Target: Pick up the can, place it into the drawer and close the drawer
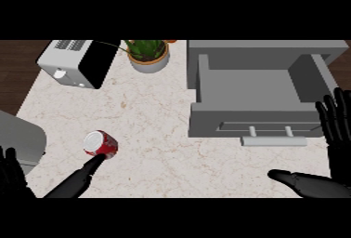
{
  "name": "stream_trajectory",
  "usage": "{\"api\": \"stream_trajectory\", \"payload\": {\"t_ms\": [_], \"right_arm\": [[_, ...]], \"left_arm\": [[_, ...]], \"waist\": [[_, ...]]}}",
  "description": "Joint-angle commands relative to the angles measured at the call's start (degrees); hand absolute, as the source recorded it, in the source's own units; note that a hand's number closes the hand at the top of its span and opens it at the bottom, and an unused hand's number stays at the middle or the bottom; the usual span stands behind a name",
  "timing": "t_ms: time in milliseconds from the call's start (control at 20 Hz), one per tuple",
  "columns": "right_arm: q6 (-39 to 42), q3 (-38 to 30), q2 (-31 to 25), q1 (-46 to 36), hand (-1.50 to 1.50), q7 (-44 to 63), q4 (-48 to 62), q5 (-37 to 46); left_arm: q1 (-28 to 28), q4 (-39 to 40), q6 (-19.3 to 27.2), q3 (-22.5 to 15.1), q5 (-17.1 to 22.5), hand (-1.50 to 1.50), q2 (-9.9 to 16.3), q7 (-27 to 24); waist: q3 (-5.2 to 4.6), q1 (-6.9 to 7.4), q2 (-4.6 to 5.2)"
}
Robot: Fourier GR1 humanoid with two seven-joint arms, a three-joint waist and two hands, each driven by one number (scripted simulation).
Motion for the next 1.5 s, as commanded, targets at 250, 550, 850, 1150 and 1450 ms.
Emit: {"api": "stream_trajectory", "payload": {"t_ms": [250, 550, 850, 1150, 1450], "right_arm": [[0.7, 0.3, 1.8, 0.8, -1.50, -7.1, 6.2, 2.7], [4.3, -4.3, -0.9, 3.6, -1.50, -4.8, 0.3, -2.9], [5.5, -3.5, 1.2, 8.7, -1.50, -7.2, -2.7, -2.9], [5.1, -4.4, 0.2, 7.5, -1.50, -2.2, -5.5, -2.6], [6.8, -6.8, 0.5, 7.3, -1.50, -4.8, -2.8, -4.7]], "left_arm": [[-4.0, 7.3, 5.5, -3.8, -4.1, -1.50, -0.1, 5.4], [-5.0, 14.5, 10.6, -3.9, 0.5, -1.50, -0.1, 1.7], [-4.9, 23.0, 14.1, -3.4, 10.6, -1.50, -0.1, -9.9], [-4.1, 32.2, 16.7, -1.5, 26.4, -1.50, -0.1, -26.5], [-6.6, 39.8, 17.7, -0.3, 40.1, -1.50, -0.1, -38.6]], "waist": [[-0.03, 0.00, 0.04], [-0.03, -0.18, 0.00], [-0.06, -0.29, -0.03], [-0.13, -0.19, -0.03], [-0.11, -0.13, 0.00]]}}
